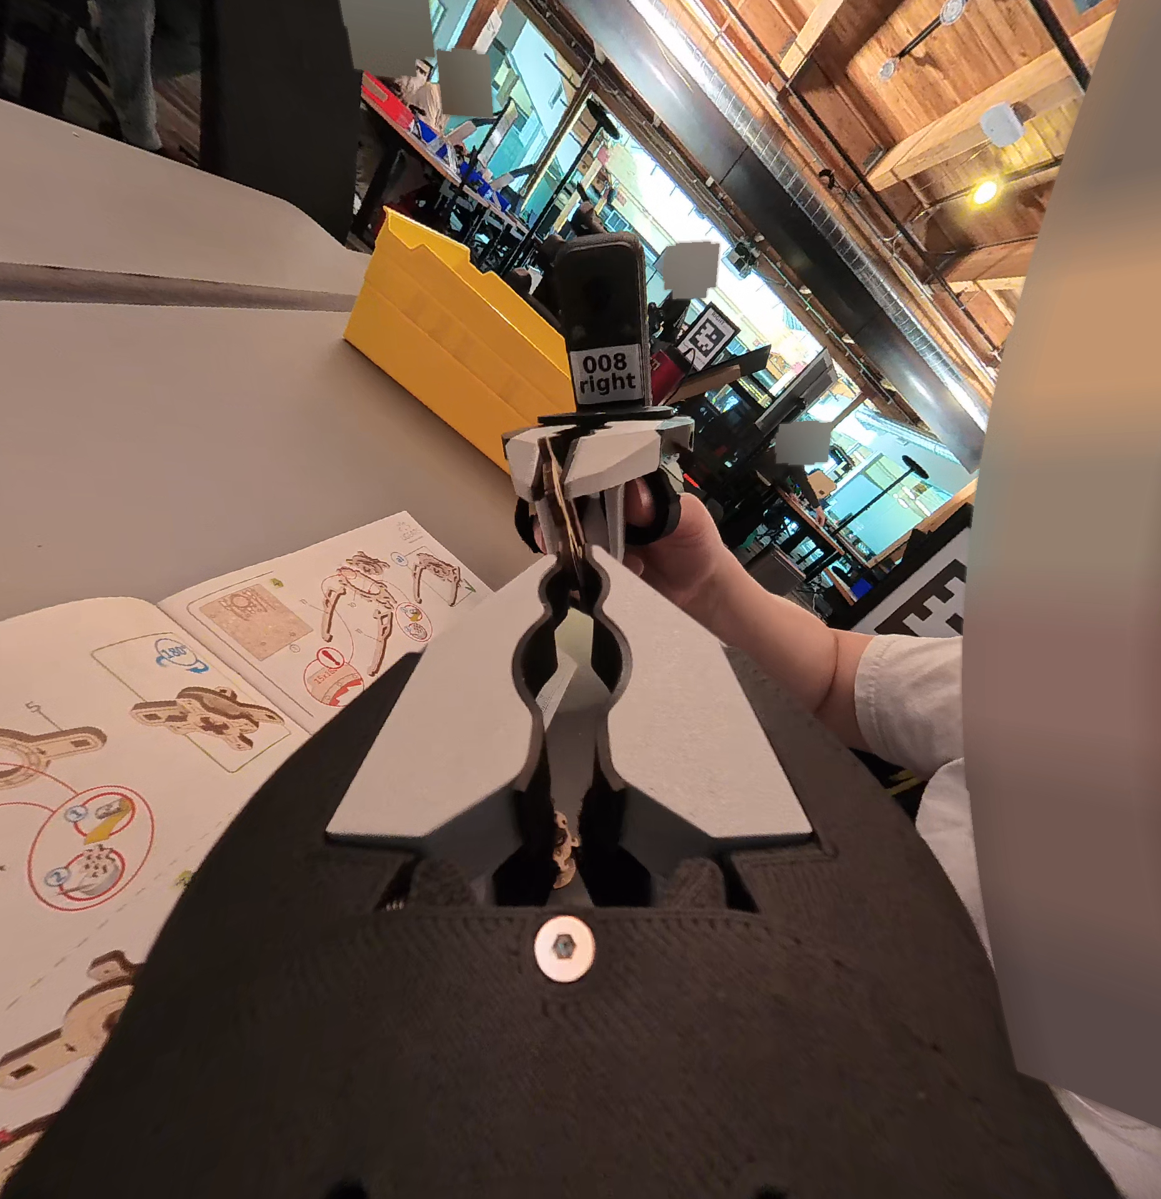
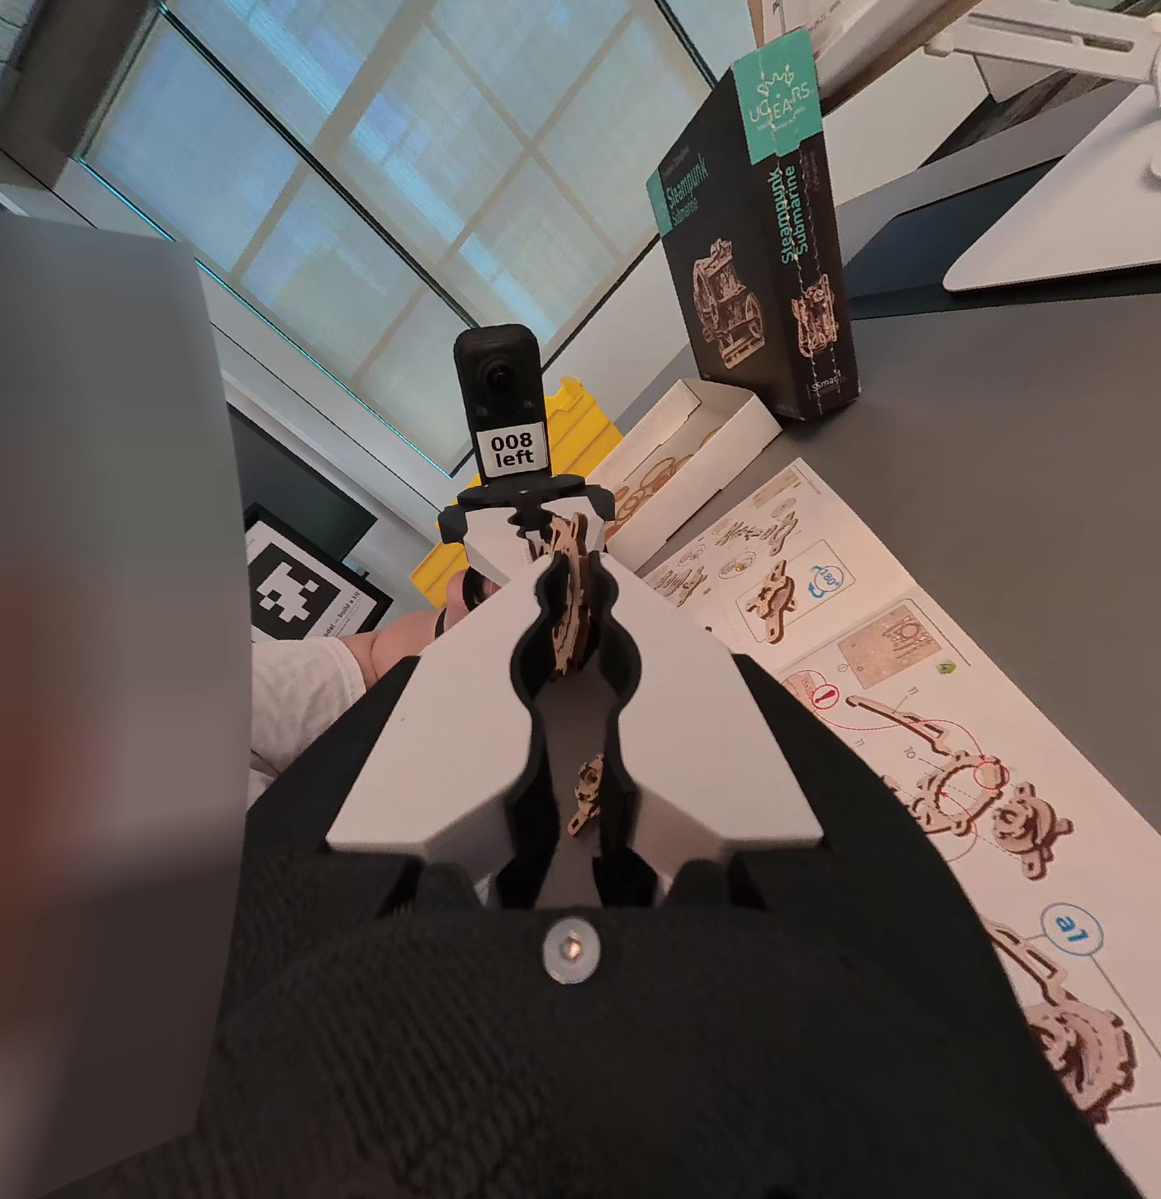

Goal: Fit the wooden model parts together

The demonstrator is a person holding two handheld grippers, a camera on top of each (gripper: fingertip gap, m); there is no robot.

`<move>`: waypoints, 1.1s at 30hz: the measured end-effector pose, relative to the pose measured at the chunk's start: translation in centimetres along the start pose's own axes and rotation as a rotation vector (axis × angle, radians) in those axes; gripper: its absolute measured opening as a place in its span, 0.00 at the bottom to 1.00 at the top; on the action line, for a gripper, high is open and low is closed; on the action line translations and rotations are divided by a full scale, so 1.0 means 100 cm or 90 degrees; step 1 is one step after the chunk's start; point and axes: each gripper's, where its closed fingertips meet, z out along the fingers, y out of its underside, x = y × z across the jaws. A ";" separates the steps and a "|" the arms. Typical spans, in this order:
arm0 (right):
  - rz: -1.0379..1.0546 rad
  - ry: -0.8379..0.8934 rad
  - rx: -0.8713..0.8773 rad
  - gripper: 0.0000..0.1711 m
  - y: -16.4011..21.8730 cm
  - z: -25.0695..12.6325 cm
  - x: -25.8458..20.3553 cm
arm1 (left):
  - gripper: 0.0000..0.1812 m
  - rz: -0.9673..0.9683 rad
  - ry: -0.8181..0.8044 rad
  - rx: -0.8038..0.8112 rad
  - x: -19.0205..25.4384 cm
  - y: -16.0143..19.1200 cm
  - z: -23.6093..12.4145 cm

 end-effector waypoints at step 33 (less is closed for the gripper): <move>-0.034 -0.013 -0.117 0.01 0.022 0.004 -0.002 | 0.01 -0.010 -0.016 -0.003 -0.005 0.001 -0.001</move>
